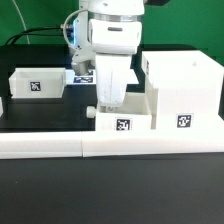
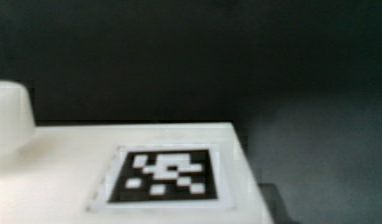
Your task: Assemble drawer
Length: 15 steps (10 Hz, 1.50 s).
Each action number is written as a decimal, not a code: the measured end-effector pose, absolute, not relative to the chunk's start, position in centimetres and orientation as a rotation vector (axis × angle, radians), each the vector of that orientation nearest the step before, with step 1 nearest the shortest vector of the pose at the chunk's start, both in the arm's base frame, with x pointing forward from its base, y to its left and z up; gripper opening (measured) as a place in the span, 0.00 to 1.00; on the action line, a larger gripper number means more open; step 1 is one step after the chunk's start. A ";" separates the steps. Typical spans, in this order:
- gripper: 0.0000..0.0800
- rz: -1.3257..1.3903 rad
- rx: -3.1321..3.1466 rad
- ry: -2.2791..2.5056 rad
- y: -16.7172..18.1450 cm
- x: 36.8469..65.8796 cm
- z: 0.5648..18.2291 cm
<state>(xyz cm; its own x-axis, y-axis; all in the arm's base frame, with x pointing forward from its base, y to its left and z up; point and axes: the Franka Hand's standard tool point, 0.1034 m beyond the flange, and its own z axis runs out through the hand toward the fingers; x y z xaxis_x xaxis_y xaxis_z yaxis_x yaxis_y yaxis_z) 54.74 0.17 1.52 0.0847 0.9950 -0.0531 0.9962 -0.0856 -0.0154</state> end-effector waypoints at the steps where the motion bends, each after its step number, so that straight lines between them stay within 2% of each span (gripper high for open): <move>1: 0.05 -0.071 2.289 2.112 0.4 55.1 1.6; 15: 0.05 -0.024 2.259 2.108 0.6 54.8 1.2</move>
Offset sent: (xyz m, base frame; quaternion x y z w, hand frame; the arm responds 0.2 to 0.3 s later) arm 0.0000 0.0000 0.0000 0.0000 0.0000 0.0000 1.0000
